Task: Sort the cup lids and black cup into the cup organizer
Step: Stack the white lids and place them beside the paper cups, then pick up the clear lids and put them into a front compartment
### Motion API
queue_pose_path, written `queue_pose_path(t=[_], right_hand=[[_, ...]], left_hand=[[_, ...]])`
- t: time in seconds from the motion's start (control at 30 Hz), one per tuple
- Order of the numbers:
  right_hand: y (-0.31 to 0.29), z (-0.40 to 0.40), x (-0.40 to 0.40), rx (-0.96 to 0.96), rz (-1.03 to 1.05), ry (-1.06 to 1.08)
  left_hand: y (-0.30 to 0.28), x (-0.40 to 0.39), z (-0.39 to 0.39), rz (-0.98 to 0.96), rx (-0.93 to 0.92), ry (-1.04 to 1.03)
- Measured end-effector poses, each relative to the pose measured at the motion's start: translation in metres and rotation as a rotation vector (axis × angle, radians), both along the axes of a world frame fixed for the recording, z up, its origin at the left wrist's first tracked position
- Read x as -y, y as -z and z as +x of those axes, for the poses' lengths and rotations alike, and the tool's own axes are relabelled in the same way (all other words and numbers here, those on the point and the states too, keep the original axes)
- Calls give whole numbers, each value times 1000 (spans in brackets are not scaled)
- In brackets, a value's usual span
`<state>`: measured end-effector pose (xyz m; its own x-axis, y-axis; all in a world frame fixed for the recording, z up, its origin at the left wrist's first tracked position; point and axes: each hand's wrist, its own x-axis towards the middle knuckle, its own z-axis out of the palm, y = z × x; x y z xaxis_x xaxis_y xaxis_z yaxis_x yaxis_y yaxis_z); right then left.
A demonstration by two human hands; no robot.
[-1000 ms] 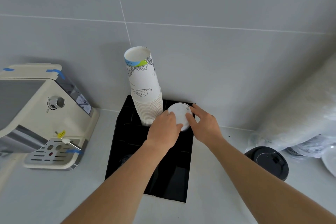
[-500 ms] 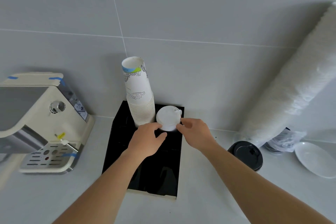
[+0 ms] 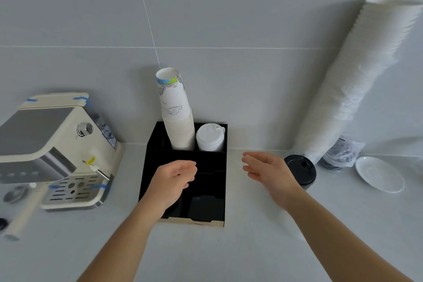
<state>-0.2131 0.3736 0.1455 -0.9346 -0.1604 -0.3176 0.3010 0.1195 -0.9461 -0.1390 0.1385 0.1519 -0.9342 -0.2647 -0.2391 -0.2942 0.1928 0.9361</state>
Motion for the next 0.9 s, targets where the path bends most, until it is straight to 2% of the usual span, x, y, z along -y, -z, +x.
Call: queue_pose_path(t=[0.17, 0.5, 0.9], right_hand=[[-5, 30, -28, 26, -131, 79], [3, 77, -91, 89, -223, 245], [32, 98, -166, 155, -301, 474]], left_hand=[[1, -12, 26, 185, 42, -89], [7, -54, 50, 392, 73, -58], [30, -117, 35, 345, 210, 105]])
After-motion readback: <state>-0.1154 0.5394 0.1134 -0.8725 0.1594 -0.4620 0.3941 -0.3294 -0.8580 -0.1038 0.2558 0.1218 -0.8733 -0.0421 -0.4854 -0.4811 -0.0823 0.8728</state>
